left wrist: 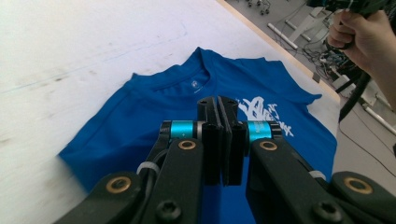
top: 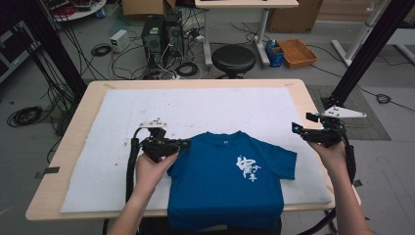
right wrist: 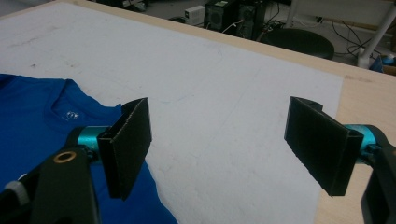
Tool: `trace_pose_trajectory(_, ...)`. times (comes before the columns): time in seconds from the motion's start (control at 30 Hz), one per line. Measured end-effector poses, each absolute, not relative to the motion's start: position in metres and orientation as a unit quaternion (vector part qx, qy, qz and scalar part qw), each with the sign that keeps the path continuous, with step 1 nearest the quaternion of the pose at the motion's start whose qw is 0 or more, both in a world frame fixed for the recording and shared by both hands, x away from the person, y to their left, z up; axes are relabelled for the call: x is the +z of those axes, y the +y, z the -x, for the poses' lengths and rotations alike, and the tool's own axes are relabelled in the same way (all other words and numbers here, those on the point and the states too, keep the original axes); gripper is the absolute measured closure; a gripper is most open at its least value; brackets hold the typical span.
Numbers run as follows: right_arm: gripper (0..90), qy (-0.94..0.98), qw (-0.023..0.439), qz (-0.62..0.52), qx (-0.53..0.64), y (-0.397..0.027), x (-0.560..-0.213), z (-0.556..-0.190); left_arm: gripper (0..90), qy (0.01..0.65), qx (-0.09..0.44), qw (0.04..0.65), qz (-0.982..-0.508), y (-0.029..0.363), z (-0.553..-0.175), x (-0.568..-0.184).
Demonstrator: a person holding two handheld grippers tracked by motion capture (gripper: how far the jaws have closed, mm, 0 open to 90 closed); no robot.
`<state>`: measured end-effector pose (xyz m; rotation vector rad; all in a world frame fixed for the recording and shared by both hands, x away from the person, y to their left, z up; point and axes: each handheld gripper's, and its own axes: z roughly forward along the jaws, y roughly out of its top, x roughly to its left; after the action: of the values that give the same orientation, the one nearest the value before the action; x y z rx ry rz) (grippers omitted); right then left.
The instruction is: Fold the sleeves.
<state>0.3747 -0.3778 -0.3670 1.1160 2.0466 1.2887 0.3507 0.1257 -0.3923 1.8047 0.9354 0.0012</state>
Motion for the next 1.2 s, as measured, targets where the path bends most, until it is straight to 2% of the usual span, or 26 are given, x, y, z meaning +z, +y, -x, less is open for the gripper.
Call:
trace_pose_trajectory(0.27,23.0,0.745,0.237,-0.413,0.466,-0.380,-0.369,-0.376,87.9,0.381,0.000,0.514,-0.768,0.088,-0.363,-0.409)
trace_pose_trajectory(0.3,23.0,0.746,0.235,-0.415,0.465,-0.381,-0.370,-0.376,77.9,0.382,0.006,0.518,-0.765,0.086,-0.364,-0.410)
trace_pose_trajectory(0.33,23.0,0.746,0.235,-0.415,0.465,-0.381,-0.370,-0.376,77.9,0.380,0.011,0.521,-0.764,0.085,-0.364,-0.410)
trace_pose_trajectory(0.47,23.6,0.746,0.235,-0.417,0.463,-0.381,-0.372,-0.376,59.4,0.378,0.040,0.538,-0.753,0.092,-0.362,-0.406)
trace_pose_trajectory(0.53,24.8,0.746,0.232,-0.420,0.461,-0.381,-0.373,-0.376,55.9,0.377,0.047,0.547,-0.746,0.101,-0.360,-0.403)
trace_pose_trajectory(0.73,39.6,0.759,0.206,-0.425,0.448,-0.388,-0.382,-0.369,51.2,0.366,0.107,0.544,-0.748,0.138,-0.347,-0.398)
trace_pose_trajectory(0.8,45.0,0.765,0.180,-0.434,0.441,-0.395,-0.394,-0.364,50.2,0.367,0.130,0.535,-0.750,0.153,-0.342,-0.399)
trace_pose_trajectory(0.87,47.3,0.768,0.170,-0.435,0.437,-0.398,-0.398,-0.362,50.1,0.370,0.147,0.527,-0.751,0.168,-0.337,-0.401)
trace_pose_trajectory(0.97,54.6,0.780,0.133,-0.448,0.417,-0.405,-0.418,-0.360,49.5,0.381,0.157,0.525,-0.745,0.188,-0.331,-0.408)
trace_pose_trajectory(1.2,65.9,0.792,0.113,-0.449,0.398,-0.402,-0.433,-0.360,49.6,0.396,0.156,0.527,-0.736,0.208,-0.329,-0.416)
